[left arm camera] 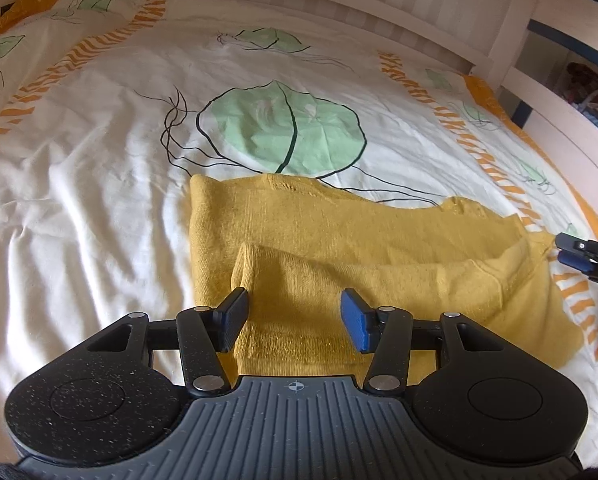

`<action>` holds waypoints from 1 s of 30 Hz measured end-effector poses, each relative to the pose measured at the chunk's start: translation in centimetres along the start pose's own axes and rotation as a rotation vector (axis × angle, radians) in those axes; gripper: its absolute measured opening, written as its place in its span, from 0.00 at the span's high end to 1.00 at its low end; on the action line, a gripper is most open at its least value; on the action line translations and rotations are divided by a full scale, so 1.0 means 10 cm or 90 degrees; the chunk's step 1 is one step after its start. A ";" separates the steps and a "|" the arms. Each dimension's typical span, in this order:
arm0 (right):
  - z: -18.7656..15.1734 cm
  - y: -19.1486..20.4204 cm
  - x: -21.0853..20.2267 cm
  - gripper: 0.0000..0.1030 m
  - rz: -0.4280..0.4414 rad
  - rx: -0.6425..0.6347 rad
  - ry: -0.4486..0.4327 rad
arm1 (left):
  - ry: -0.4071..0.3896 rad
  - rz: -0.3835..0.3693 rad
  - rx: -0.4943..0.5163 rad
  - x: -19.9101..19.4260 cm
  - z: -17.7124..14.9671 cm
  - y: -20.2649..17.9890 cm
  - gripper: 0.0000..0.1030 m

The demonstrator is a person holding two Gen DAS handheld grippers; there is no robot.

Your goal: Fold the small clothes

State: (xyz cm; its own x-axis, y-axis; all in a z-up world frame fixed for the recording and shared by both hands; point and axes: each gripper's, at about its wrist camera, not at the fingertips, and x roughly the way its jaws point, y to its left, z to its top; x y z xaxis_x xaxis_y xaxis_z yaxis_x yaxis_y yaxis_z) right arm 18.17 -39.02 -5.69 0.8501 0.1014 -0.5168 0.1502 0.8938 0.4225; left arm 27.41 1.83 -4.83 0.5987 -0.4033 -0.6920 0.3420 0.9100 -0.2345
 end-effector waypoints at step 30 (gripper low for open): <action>0.02 -0.12 0.00 0.32 0.008 0.018 -0.030 | -0.096 -0.072 -0.238 0.03 0.62 0.32 0.96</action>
State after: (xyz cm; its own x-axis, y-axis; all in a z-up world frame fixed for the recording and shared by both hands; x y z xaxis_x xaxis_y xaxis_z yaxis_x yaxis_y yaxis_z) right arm 18.09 -40.20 -6.01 0.8746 0.0907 -0.4764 0.1538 0.8798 0.4498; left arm 33.13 4.08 -1.57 0.6816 -0.4870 -0.5461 0.1421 0.8202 -0.5541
